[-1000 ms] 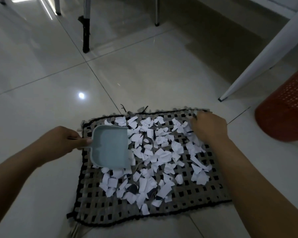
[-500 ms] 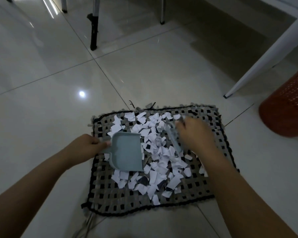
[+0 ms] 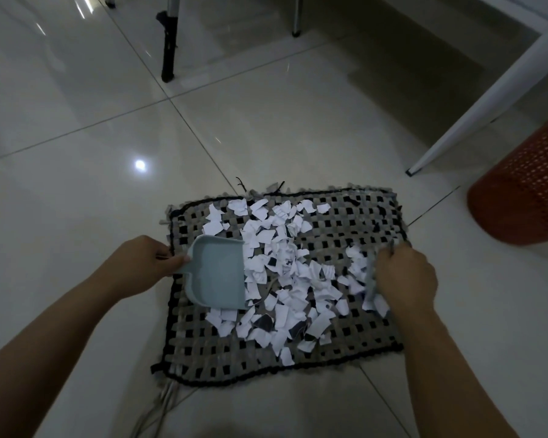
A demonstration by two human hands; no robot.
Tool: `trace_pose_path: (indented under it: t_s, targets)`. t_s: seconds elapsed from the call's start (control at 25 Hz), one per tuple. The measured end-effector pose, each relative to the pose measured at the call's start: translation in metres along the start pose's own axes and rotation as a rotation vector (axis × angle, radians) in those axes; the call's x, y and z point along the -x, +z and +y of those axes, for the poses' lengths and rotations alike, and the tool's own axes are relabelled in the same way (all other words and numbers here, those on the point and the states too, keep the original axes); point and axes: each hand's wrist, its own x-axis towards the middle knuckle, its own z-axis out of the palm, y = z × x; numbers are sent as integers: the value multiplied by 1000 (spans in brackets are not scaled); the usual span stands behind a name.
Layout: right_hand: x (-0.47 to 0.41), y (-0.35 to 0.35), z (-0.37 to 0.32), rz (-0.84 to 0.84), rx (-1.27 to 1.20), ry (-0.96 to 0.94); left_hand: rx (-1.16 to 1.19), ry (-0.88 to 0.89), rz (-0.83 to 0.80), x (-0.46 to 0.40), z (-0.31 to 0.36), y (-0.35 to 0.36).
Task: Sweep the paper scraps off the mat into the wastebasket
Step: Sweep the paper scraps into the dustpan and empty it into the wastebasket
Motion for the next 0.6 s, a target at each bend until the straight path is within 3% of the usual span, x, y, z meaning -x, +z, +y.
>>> trace_pose_path:
  t_s: [0.2,0.6]
  targets:
    - [28,30,-45,-43,56,-185,55,5,-8,-4,-6,15]
    - [44,48,-90,-176,-69,-442,205,13,-58,3,-6,27]
